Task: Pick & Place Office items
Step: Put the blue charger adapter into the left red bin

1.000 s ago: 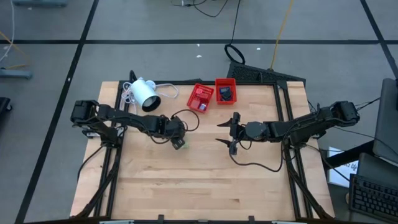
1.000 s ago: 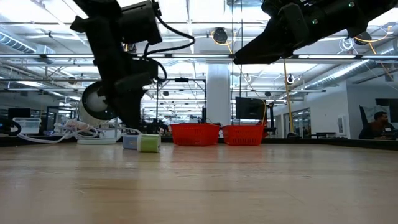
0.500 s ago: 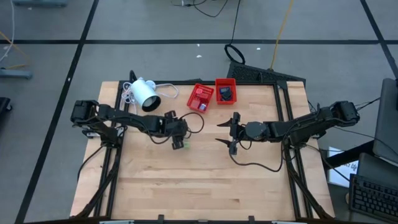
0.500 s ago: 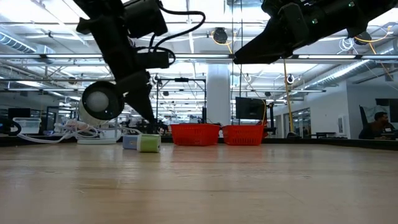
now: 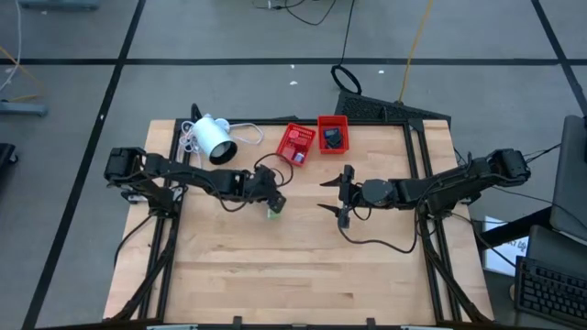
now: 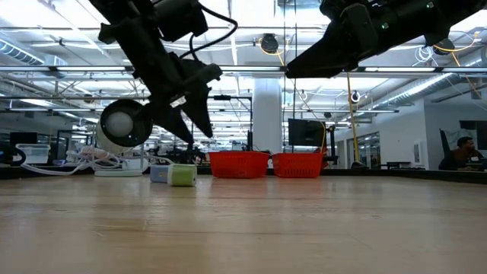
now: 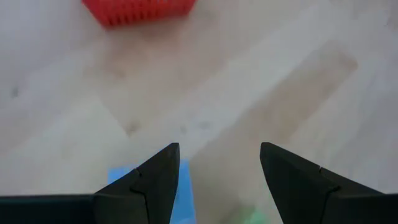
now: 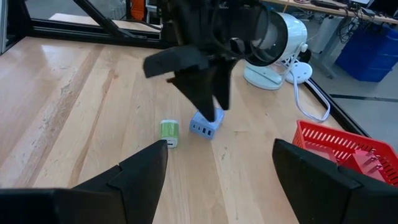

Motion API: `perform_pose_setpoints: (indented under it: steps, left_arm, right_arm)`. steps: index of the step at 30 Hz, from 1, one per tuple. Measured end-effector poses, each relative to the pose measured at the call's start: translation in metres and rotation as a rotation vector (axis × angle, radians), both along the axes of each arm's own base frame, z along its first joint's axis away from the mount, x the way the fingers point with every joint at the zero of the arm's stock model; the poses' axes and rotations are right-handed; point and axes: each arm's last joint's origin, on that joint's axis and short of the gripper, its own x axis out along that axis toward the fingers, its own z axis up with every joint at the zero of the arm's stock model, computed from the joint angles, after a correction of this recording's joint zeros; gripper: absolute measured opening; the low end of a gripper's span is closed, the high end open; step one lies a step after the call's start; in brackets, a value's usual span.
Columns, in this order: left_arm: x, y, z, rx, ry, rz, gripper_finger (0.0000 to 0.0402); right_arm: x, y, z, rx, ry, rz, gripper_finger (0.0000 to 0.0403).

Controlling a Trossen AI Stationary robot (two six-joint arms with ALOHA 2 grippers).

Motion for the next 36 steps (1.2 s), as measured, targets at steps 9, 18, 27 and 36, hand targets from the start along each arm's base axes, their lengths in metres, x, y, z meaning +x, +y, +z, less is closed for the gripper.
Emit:
perform_pose_setpoints:
  steps: [9, 18, 27, 36]
  left_arm:
    - [-0.004, 0.011, -0.016, 0.012, -0.017, 0.007, 0.0227]
    - [0.008, 0.013, -0.044, -0.036, -0.03, -0.059, 0.0227]
    - [0.003, 0.0, -0.045, -0.21, 0.023, -0.178, 0.0227]
    - [-0.012, -0.013, -0.047, -0.278, 0.16, -0.164, 0.0227]
  right_arm:
    - [0.0, 0.0, 0.001, 0.002, -0.014, 0.002, 0.0279]
    - [0.001, 0.0, 0.002, -0.015, -0.019, 0.007, 0.0279]
    - [0.001, 0.0, 0.002, -0.018, -0.018, 0.007, 0.0279]
    - [0.001, 0.0, 0.002, -0.016, -0.018, 0.007, 0.0279]
